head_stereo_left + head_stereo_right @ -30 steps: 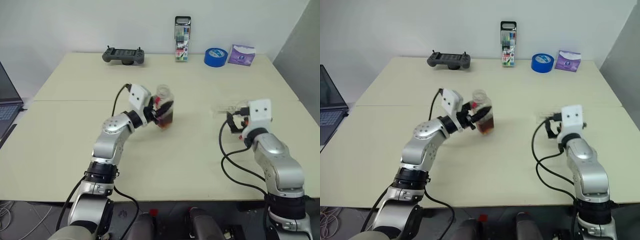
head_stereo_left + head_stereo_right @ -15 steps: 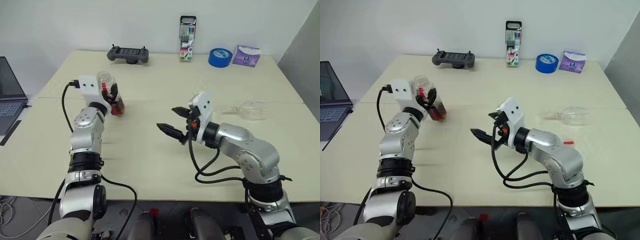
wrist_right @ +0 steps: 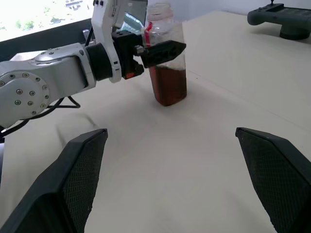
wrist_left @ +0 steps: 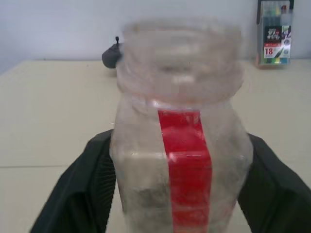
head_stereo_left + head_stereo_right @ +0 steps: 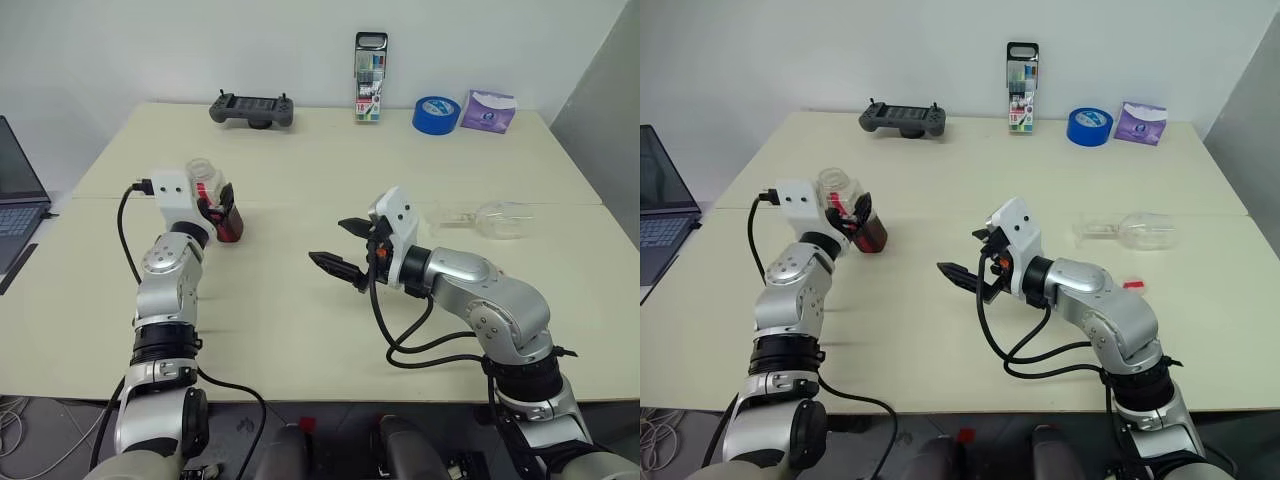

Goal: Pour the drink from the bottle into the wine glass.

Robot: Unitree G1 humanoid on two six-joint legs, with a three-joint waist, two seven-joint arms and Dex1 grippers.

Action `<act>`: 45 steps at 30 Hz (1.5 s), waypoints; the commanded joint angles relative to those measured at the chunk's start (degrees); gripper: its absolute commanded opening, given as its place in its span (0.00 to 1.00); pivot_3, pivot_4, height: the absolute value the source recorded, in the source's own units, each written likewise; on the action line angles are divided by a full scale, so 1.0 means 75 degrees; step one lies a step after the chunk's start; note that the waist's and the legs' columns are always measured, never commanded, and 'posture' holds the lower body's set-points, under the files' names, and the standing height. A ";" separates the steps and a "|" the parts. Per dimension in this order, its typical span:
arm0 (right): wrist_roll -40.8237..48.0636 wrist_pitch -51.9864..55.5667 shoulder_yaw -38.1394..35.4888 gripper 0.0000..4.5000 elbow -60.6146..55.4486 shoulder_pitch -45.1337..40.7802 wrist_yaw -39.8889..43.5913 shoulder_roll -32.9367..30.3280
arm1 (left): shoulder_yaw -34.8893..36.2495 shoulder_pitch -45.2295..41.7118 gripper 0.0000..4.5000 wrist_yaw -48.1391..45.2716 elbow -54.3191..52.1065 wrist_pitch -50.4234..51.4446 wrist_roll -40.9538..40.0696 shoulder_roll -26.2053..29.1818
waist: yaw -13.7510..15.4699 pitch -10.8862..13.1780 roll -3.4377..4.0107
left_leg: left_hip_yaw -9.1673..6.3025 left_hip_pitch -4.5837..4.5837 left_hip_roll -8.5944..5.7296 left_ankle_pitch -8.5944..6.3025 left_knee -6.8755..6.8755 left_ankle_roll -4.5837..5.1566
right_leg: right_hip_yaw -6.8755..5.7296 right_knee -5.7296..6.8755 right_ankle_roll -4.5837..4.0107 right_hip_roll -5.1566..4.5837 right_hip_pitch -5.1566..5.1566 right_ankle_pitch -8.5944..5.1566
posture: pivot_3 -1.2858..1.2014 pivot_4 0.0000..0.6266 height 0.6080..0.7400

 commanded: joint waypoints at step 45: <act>0.4630 -0.2056 -0.7426 1.00 0.4060 -0.0690 -0.5588 0.2737 | -0.2635 0.1919 0.99 -0.3510 -0.5316 0.3147 -0.2194 0.0065 | -0.0089 -0.0020 0.0021 | 0.0056 0.0026 0.0014 -0.0002 -0.0021 0.0004 | 0.0034 0.0000 -0.0002 0.0055 0.0012 0.0000 | 0.52 0.24 1.00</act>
